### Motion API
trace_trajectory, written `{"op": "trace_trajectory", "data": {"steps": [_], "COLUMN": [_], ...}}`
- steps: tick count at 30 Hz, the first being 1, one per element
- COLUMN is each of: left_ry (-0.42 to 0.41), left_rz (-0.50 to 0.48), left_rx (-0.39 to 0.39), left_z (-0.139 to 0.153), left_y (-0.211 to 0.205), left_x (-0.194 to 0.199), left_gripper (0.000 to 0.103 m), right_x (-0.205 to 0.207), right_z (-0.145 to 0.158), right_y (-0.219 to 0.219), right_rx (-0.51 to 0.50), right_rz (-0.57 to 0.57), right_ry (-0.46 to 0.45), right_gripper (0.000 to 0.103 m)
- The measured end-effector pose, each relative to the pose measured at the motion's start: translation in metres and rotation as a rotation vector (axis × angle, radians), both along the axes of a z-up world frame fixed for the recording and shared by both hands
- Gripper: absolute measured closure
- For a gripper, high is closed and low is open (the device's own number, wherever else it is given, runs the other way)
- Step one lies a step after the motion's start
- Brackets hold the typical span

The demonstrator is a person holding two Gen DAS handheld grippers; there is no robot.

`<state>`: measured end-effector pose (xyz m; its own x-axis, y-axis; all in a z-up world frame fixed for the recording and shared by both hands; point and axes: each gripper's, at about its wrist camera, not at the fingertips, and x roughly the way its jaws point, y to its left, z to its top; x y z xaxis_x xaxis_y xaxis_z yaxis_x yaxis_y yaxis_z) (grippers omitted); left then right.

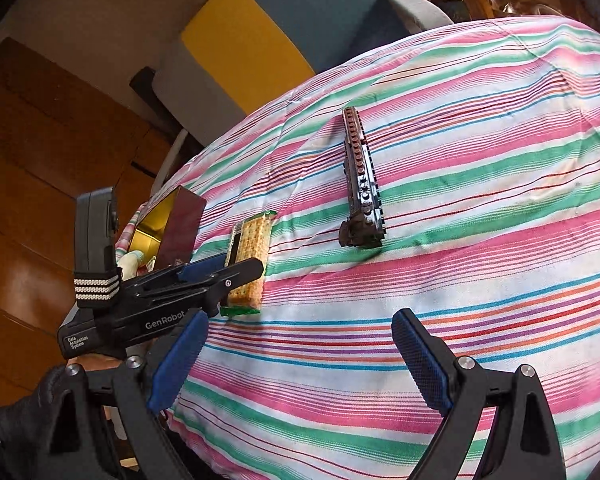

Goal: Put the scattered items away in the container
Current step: 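Grasp the brown brick strip with the right tool while the left tool grasps the cracker pack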

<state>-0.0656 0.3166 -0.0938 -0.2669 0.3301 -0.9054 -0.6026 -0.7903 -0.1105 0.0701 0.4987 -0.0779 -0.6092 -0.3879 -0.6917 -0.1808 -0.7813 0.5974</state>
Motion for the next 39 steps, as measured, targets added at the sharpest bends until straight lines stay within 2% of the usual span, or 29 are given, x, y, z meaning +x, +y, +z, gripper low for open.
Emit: {"op": "trace_trajectory", "data": {"steps": [4, 9, 15, 17, 21, 22, 23, 24, 25, 26, 29, 35, 39], "left_ry": [0.011, -0.034, -0.079, -0.065, -0.046, -0.042, -0.039, -0.035, -0.031, -0.028, -0.015, -0.009, -0.001], "left_rz": [-0.02, -0.035, -0.034, -0.04, -0.039, -0.038, -0.037, -0.036, -0.035, -0.034, -0.041, -0.027, -0.012], "left_rx": [0.013, 0.051, 0.094, 0.119, 0.129, 0.129, 0.129, 0.129, 0.129, 0.13, 0.098, 0.039, 0.014], "left_z": [-0.001, -0.002, -0.001, 0.003, 0.008, 0.009, 0.01, 0.011, 0.012, 0.013, 0.013, 0.003, -0.006], "left_y": [-0.007, -0.017, -0.026, -0.028, -0.027, -0.026, -0.026, -0.026, -0.025, -0.025, -0.019, -0.009, -0.009], "left_x": [0.001, -0.002, -0.005, -0.006, -0.008, -0.008, -0.009, -0.009, -0.01, -0.01, -0.008, -0.006, -0.005], "left_gripper": [0.048, 0.047, 0.042, 0.039, 0.036, 0.036, 0.036, 0.036, 0.036, 0.036, 0.036, 0.037, 0.046], "right_x": [-0.01, -0.044, -0.101, -0.114, -0.128, -0.127, -0.126, -0.124, -0.122, -0.118, -0.105, -0.062, -0.036], "right_z": [0.007, 0.012, 0.0, -0.007, -0.021, -0.023, -0.023, -0.023, -0.022, -0.021, -0.017, -0.004, -0.002], "right_y": [0.0, -0.003, -0.006, -0.008, -0.021, -0.024, -0.026, -0.029, -0.03, -0.03, -0.03, -0.035, -0.044], "right_rx": [0.074, 0.258, 0.427, 0.449, 0.533, 0.551, 0.57, 0.588, 0.602, 0.602, 0.623, 0.551, 0.51], "right_rz": [-0.033, -0.073, -0.071, -0.057, -0.02, -0.015, -0.012, -0.009, -0.013, -0.022, -0.046, -0.104, -0.143], "right_ry": [0.01, -0.018, -0.114, -0.147, -0.205, -0.206, -0.203, -0.2, -0.204, -0.204, -0.197, -0.154, -0.146], "right_gripper": [0.009, 0.012, 0.031, 0.037, 0.043, 0.048, 0.059, 0.063, 0.075, 0.079, 0.08, 0.08, 0.08]}}
